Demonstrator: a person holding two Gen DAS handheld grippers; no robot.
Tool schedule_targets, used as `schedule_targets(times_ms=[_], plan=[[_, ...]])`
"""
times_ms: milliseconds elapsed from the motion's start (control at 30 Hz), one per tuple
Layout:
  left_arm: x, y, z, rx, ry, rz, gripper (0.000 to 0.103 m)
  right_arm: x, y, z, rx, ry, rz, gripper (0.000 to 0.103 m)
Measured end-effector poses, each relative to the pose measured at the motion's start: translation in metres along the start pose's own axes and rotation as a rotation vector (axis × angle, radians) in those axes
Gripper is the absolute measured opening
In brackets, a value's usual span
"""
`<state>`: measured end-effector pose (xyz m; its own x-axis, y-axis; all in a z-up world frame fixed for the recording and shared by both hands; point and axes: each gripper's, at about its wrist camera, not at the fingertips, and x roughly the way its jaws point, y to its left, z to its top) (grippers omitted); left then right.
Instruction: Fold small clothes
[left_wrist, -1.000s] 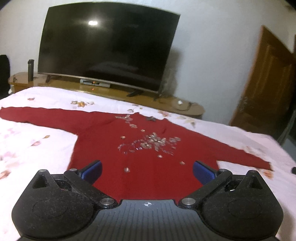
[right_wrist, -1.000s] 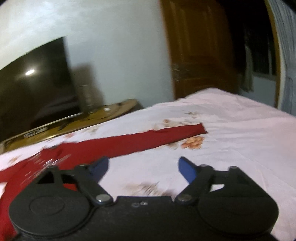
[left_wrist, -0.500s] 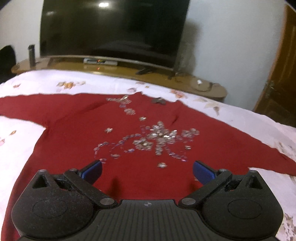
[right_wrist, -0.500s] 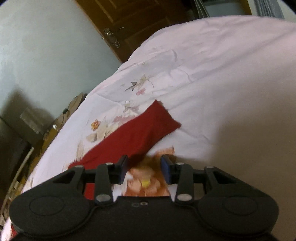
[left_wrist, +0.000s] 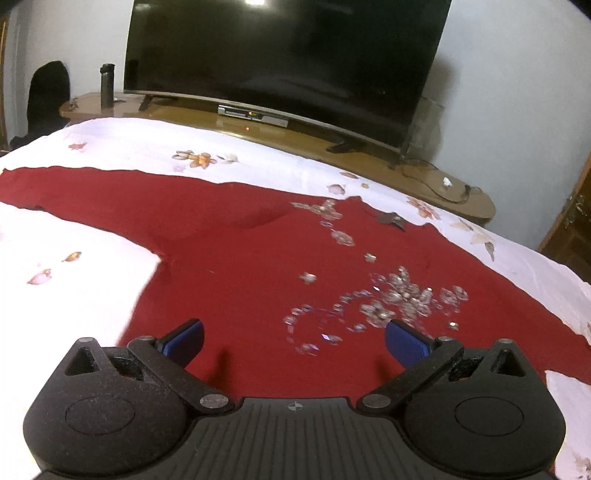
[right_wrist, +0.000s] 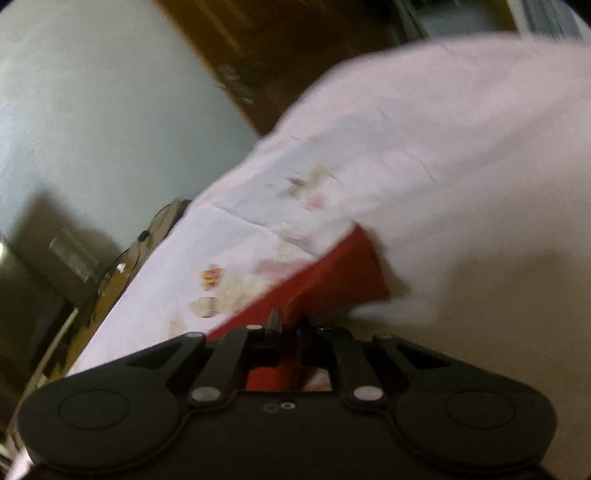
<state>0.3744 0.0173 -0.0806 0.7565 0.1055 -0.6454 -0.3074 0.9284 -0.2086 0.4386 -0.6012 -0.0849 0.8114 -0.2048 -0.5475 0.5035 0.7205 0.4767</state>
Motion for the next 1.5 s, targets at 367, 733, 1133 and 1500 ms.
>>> schedule_targets(times_ms=[367, 733, 1133, 1500], plan=[[0.016, 0.083, 0.019, -0.053, 0.025, -0.023, 0.102, -0.068, 0.229, -0.078, -0.476, -0.054, 0.293, 0.007], [0.009, 0.17, 0.031, -0.053, 0.033, 0.086, 0.103, -0.069, 0.416, -0.306, -0.788, 0.258, 0.563, 0.007], [0.063, 0.113, 0.058, -0.096, 0.051, -0.278, 0.102, -0.125, 0.383, -0.309, -0.814, 0.201, 0.609, 0.05], [0.161, 0.043, 0.068, -0.061, 0.219, -0.345, 0.038, -0.138, 0.267, -0.233, -0.636, 0.131, 0.333, 0.048]])
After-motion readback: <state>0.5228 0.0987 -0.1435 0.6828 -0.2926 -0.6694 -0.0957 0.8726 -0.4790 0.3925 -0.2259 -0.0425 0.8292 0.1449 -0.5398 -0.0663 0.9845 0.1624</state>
